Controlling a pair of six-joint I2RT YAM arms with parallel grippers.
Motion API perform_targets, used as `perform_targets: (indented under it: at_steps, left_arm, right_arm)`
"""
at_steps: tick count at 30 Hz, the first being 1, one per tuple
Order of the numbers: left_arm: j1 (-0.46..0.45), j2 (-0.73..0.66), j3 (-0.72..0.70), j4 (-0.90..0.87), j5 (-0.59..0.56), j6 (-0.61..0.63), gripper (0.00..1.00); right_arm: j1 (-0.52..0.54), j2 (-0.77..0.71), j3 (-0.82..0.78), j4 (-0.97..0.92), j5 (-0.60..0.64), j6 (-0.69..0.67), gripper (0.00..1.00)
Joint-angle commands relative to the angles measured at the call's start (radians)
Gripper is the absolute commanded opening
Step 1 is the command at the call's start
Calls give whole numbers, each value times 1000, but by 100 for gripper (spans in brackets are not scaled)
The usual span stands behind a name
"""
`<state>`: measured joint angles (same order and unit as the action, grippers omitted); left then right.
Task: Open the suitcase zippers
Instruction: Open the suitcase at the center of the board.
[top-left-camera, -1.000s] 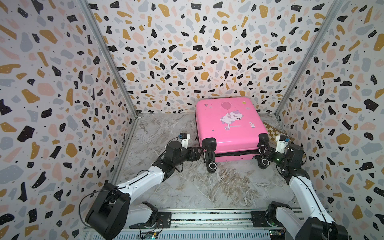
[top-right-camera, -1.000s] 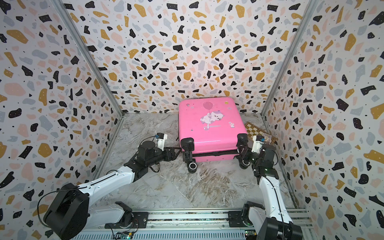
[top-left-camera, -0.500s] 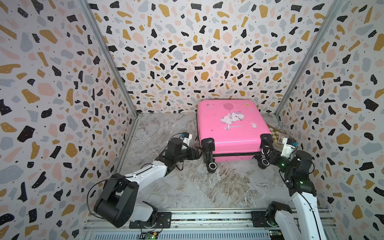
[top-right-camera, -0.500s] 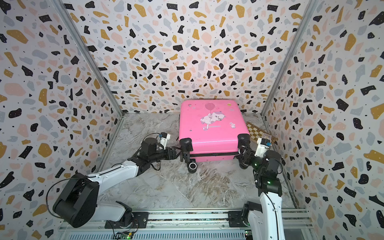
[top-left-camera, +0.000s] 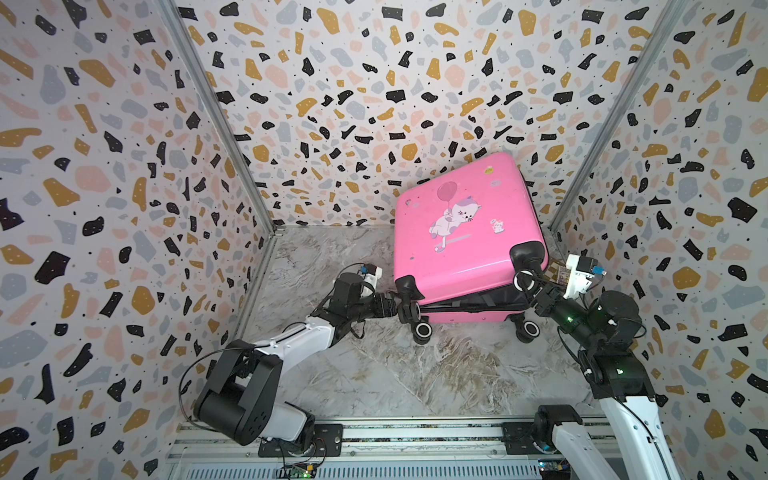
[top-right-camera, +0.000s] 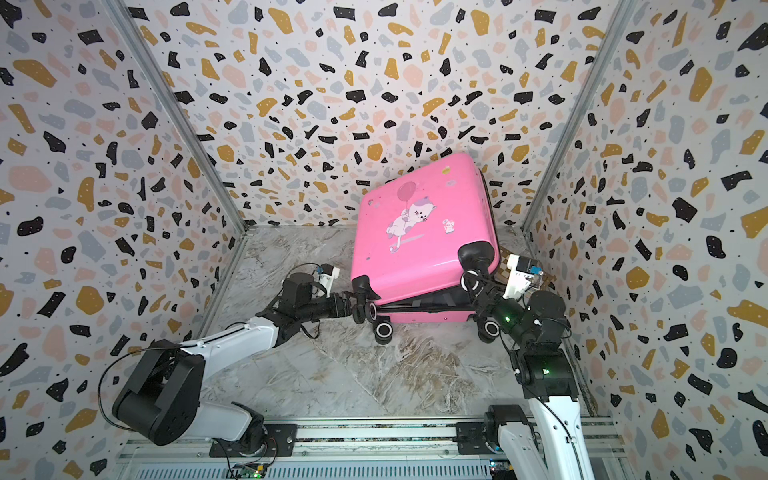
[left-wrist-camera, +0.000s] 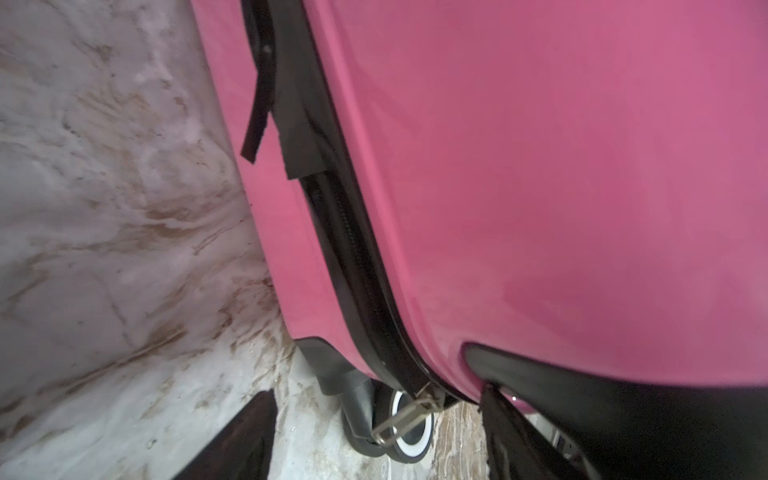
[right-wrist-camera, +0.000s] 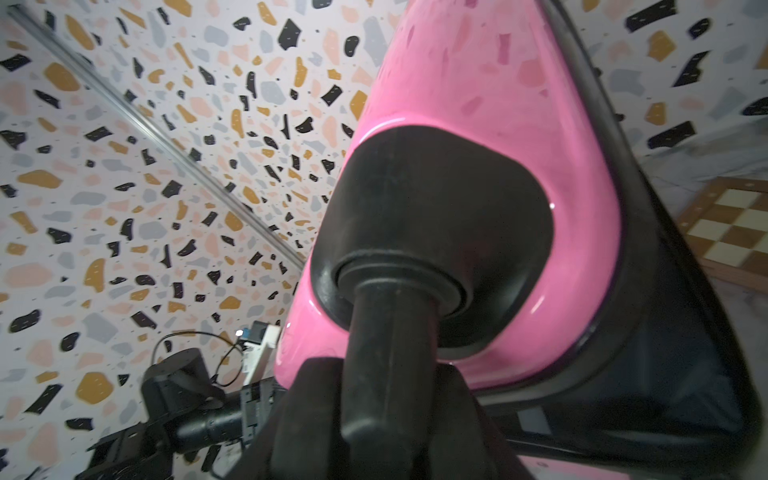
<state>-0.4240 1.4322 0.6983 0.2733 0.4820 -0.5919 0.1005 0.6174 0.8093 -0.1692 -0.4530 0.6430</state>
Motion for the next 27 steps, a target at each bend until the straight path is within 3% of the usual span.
perform_targets:
  at_steps: [1,7,12,18,27]
  left_arm:
    - [9,7,31,45,-50,-6,77]
    - [35,-24,17,34,-54,-16,76]
    - [65,-63,4,8,-71,-23,76]
    - [101,-103,-12,-23,-96,-31,76]
    - [137,-169,-20,-116,-185,-33,76]
  right_arm:
    - [153,1,78,205,-108,-26,0]
    - [543,119,140,218,217,-122,0]
    - [757,228,196,242,417,-171,0]
    - [847,296,212,310,525,-165,0]
    - [873,327,209,357,643,-115,0]
